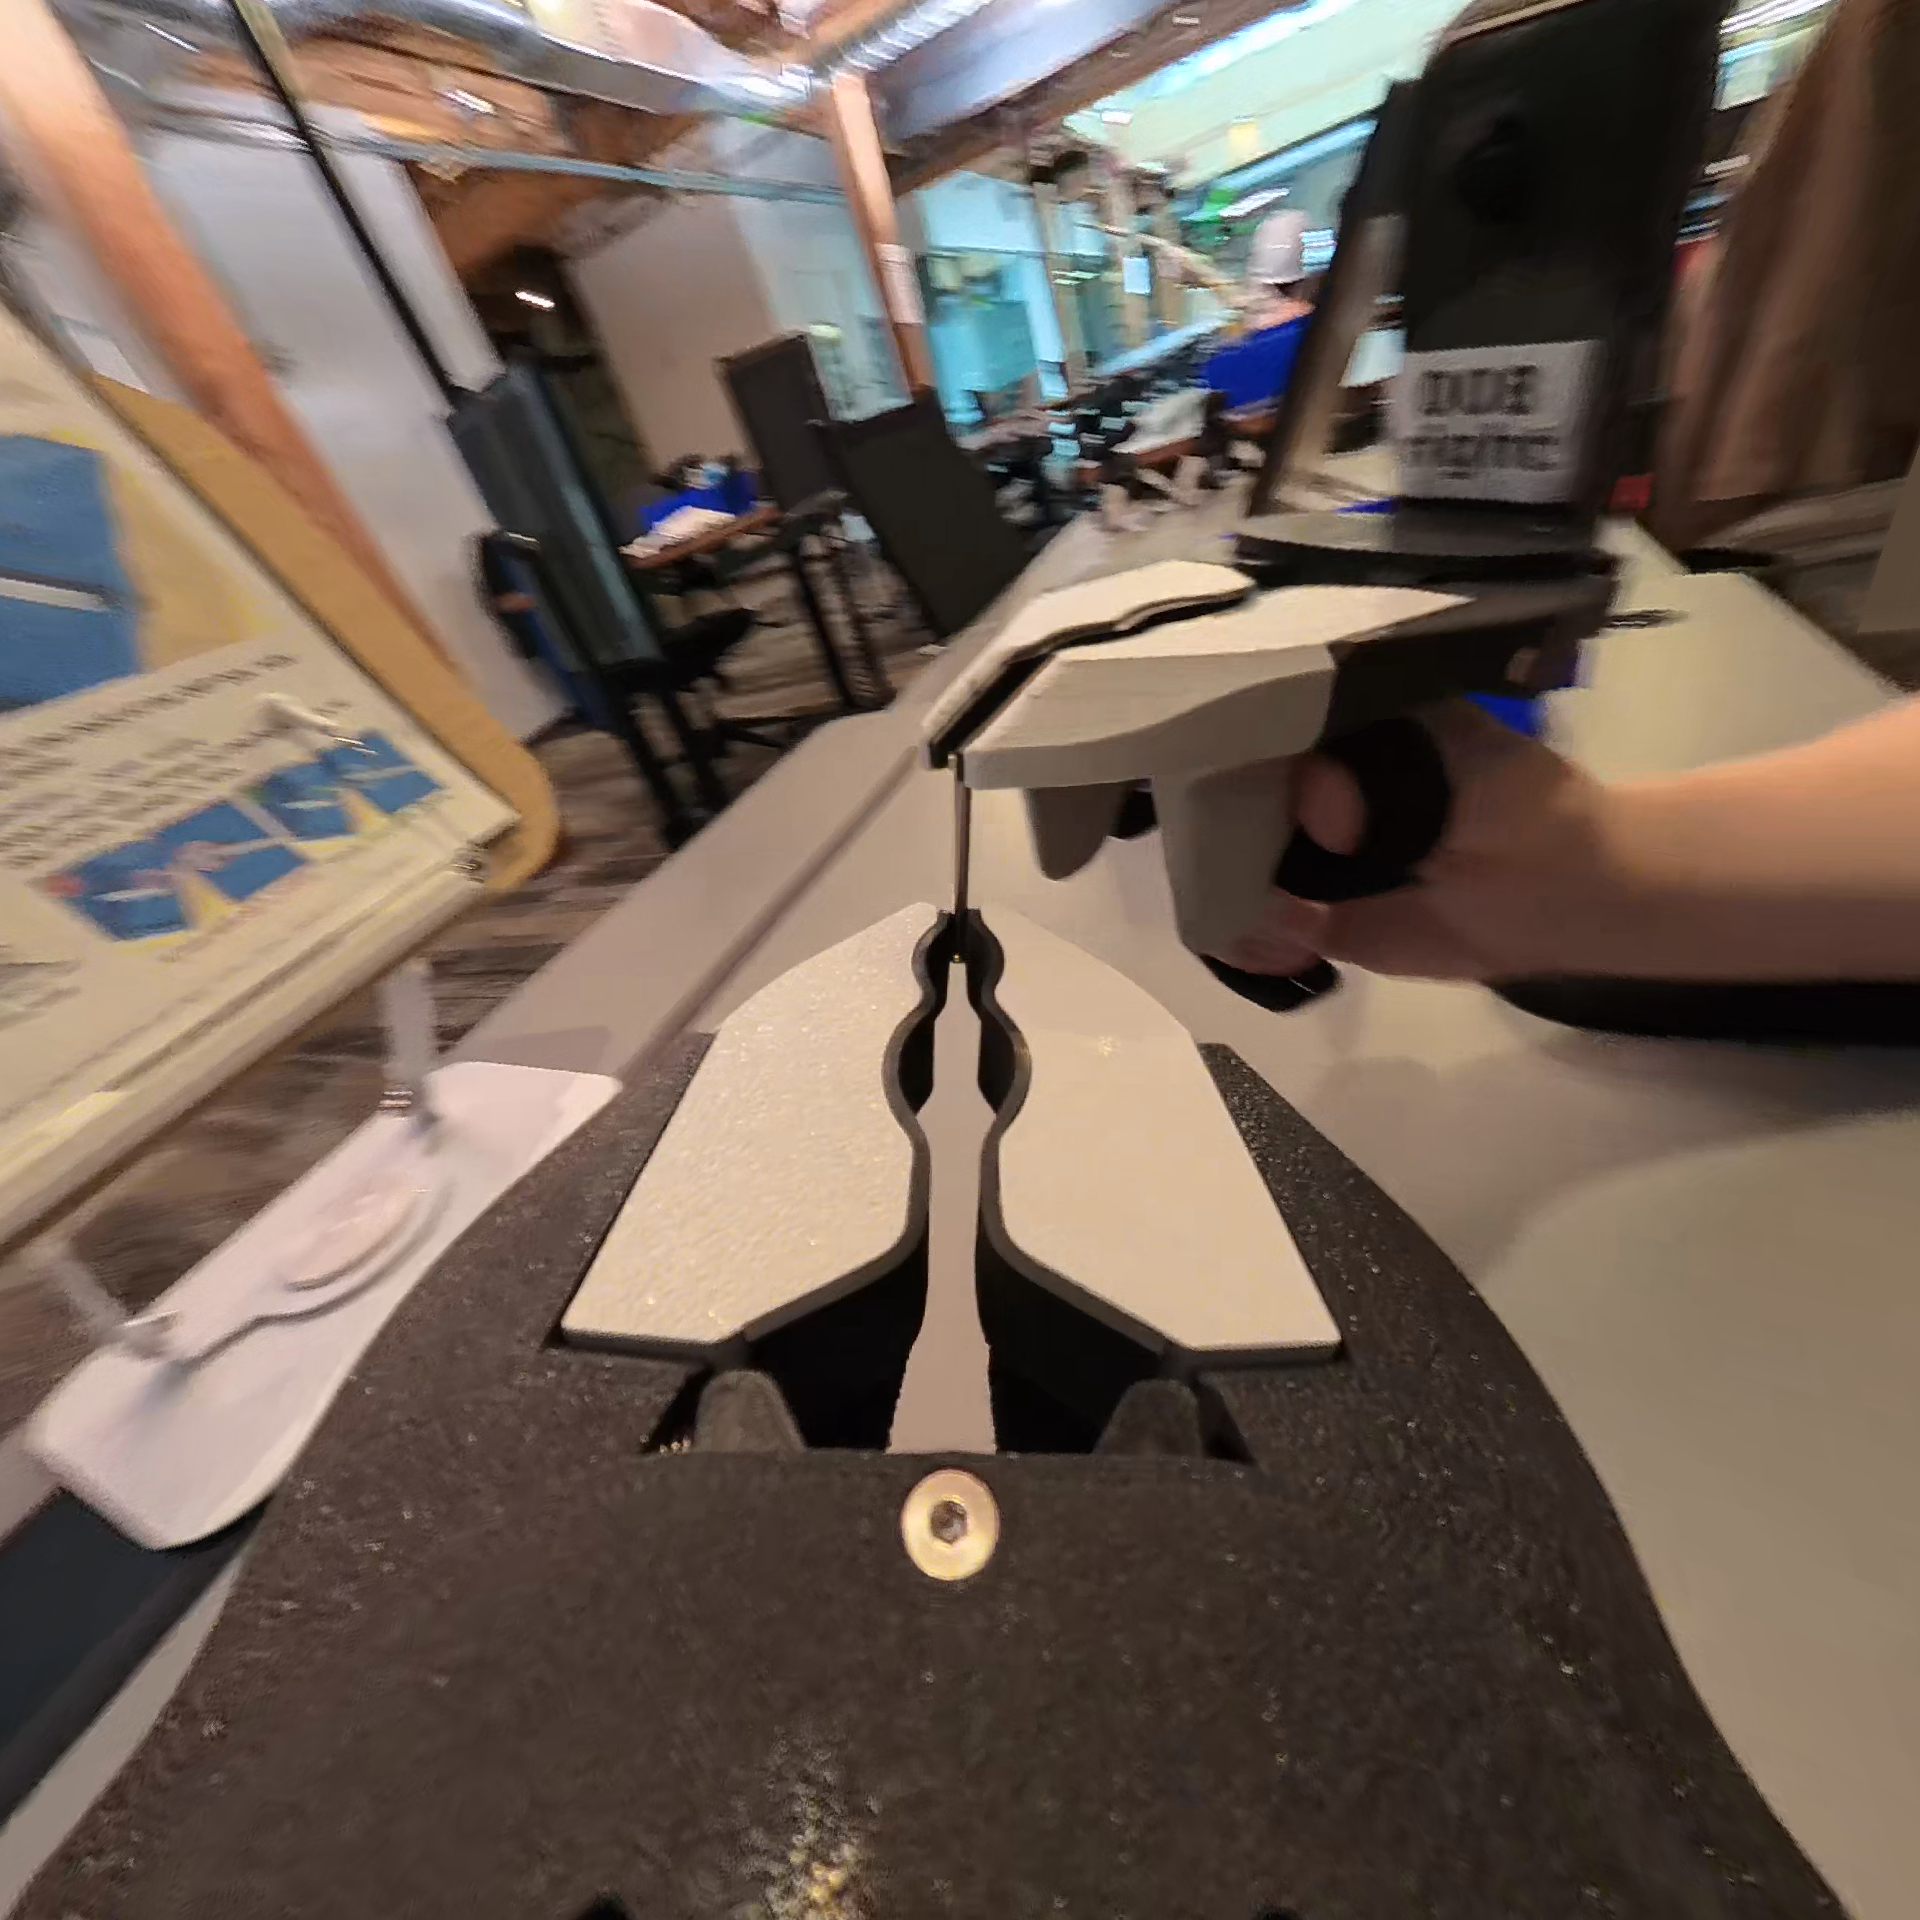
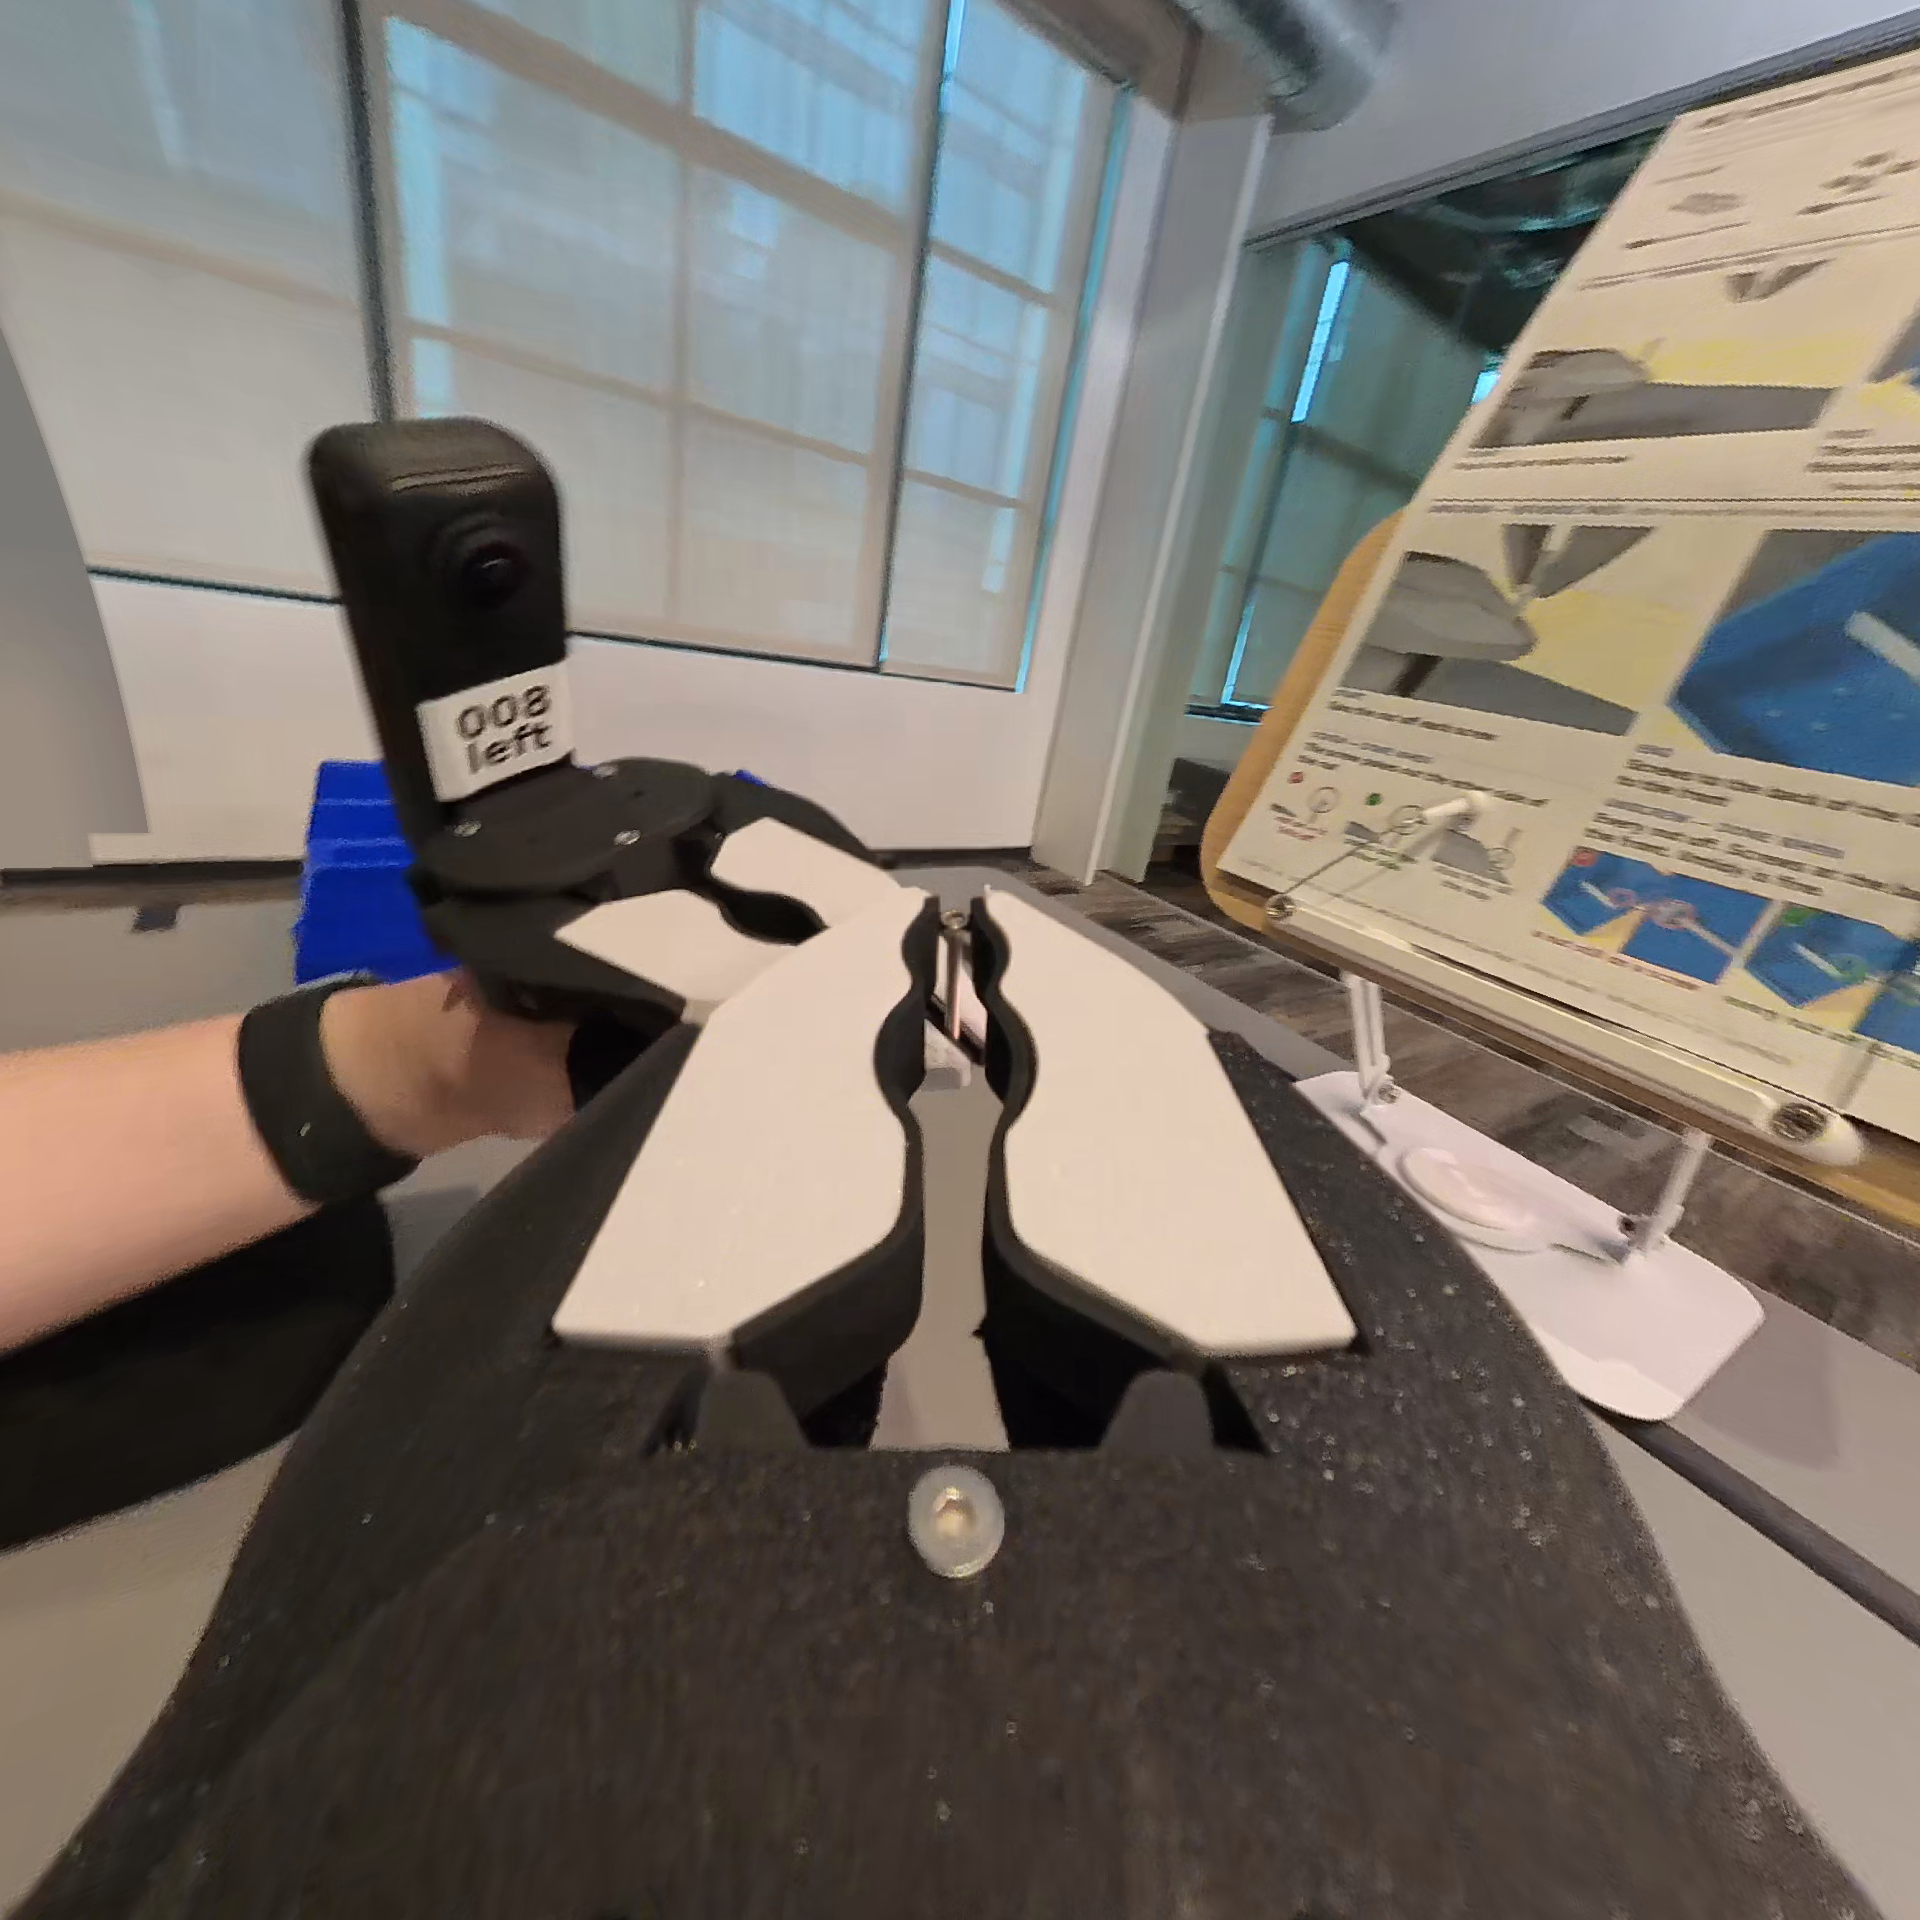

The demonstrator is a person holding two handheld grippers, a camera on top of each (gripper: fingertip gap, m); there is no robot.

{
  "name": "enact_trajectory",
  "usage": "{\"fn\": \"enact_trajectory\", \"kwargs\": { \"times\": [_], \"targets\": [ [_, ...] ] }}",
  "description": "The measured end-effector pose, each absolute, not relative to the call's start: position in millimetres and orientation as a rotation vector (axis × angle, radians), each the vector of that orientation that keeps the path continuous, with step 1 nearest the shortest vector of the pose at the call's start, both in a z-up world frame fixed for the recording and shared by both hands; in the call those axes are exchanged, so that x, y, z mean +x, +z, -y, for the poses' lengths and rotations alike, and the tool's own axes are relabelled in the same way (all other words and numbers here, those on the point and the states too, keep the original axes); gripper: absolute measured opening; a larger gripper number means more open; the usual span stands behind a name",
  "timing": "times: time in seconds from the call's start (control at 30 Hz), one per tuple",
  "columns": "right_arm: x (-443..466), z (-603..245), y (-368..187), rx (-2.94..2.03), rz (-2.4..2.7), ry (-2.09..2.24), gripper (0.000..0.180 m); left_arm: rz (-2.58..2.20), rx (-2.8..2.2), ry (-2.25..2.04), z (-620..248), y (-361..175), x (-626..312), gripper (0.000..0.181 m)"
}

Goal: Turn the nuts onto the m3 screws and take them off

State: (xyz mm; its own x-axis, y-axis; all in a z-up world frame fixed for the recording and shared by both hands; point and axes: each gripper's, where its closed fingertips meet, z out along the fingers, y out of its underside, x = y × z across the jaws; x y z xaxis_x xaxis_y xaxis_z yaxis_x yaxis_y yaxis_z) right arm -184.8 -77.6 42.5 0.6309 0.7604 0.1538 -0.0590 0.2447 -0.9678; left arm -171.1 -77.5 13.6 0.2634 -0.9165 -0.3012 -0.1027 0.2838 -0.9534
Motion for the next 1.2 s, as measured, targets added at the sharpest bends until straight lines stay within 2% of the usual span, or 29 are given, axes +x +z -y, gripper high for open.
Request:
{"fn": "enact_trajectory", "kwargs": {
  "times": [0.3, 0.4, 0.43, 0.67, 1.2],
  "targets": [
    [-172.9, 73.8, 50.7, -1.191, 0.571, 0.586, 0.005, -1.075, -1.142, -0.638, 73.0, 21.5, -160.4, 0.002],
    [-174.3, 82.9, 60.8, -1.103, 0.604, 0.623, 0.032, -1.085, -1.134, -0.693, 75.4, 23.6, -162.4, 0.002],
    [-173.4, 87.2, 63.9, -1.069, 0.638, 0.610, 0.033, -1.095, -1.129, -0.719, 76.7, 23.6, -163.6, 0.002],
    [-181.3, 118.9, 48.7, -1.028, 1.053, 0.723, 0.025, -1.273, -1.059, -0.993, 109.8, 18.7, -171.7, 0.002],
    [-191.5, 129.5, 36.6, -1.048, 1.162, 0.767, 0.011, -1.396, -1.050, -1.125, 129.3, 8.0, -171.0, 0.002]
  ]
}}
